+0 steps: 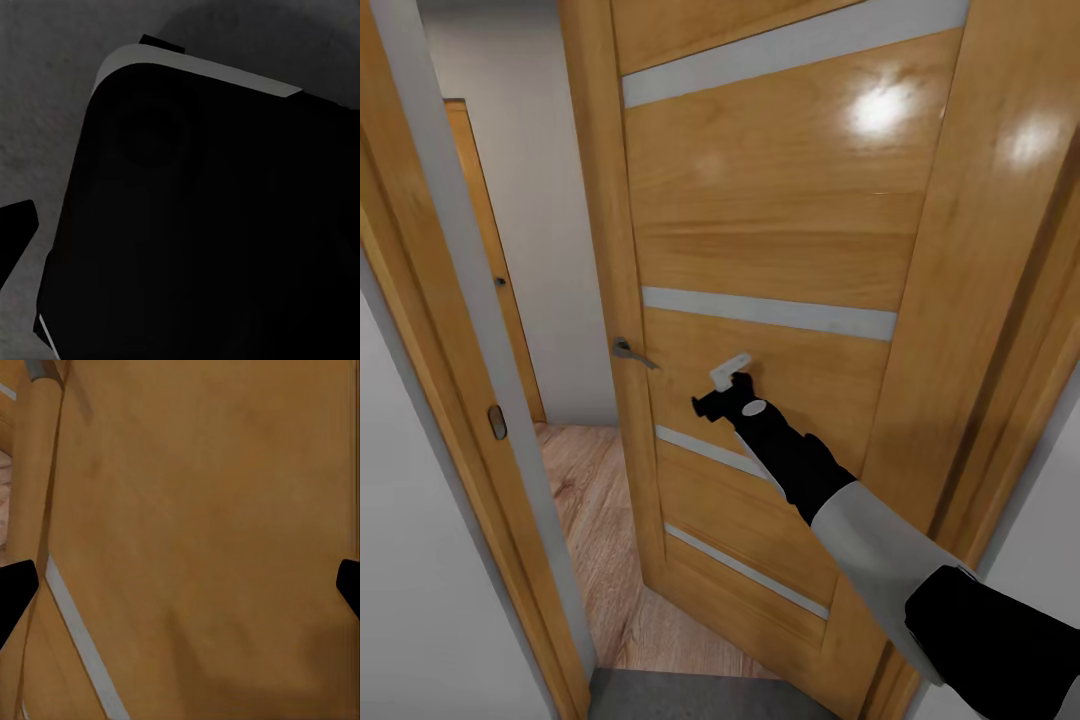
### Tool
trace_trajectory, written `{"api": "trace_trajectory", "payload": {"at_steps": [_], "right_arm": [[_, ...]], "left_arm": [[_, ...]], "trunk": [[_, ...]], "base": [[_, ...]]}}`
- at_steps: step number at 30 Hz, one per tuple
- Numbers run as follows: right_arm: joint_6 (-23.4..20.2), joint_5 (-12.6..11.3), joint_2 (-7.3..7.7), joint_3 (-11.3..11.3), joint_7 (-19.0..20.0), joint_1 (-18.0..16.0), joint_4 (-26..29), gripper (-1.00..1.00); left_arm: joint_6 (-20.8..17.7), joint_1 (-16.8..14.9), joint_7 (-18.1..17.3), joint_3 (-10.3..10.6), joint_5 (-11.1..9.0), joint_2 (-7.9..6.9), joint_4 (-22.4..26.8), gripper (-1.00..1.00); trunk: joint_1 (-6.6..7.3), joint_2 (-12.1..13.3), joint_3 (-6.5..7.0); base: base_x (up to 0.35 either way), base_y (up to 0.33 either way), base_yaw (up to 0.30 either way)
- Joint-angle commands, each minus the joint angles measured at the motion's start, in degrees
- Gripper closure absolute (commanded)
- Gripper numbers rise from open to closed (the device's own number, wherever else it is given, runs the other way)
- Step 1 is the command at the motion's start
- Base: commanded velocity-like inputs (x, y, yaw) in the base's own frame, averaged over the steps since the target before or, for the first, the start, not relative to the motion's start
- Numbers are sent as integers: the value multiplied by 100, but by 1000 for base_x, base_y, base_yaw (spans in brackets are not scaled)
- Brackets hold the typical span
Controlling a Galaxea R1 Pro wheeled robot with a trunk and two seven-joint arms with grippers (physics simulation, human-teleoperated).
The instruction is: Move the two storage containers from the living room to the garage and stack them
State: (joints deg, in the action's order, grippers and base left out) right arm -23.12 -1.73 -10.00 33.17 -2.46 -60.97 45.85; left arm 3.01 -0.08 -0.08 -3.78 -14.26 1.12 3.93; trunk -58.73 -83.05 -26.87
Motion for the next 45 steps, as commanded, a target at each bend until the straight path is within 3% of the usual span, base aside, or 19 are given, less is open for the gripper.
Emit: {"api": "trace_trajectory", "payload": {"at_steps": [1, 7, 11, 14, 19, 31, 45], "right_arm": [[-55, -11, 0, 7, -90, -3, 3, -100], [-52, -44, 0, 65, -64, 0, -61, -100], [-28, -106, 0, 711, -57, 144, -224, -100], [-5, -118, 0, 798, -65, 167, -443, -100], [149, -110, 0, 848, -70, 180, -848, -100], [249, -93, 0, 882, -127, 182, -953, -100], [230, -66, 0, 856, -146, 182, -964, -100]], "left_arm": [[14, -1, -1, -36, -13, -2, 2, -100], [10, -1, -1, -51, -24, -1, 2, -100], [8, -1, -1, -53, -24, 1, 2, -100], [7, -1, -1, -53, -25, -2, 2, -100], [7, -1, -1, -52, -25, -3, 2, -100], [7, -1, -1, -35, 5, -1, 2, -100], [7, -1, -1, -19, 19, -6, 2, -100]], "trunk": [[0, -3, -6], [0, -3, -6], [0, -3, -6], [0, -3, -6], [0, -3, -6], [0, -3, -6], [0, -3, -6]], "base": [[0, 0, 0], [0, 0, 0], [0, 0, 0], [0, 0, 0], [0, 0, 0], [19, 0, 0], [285, 0, 0]]}}
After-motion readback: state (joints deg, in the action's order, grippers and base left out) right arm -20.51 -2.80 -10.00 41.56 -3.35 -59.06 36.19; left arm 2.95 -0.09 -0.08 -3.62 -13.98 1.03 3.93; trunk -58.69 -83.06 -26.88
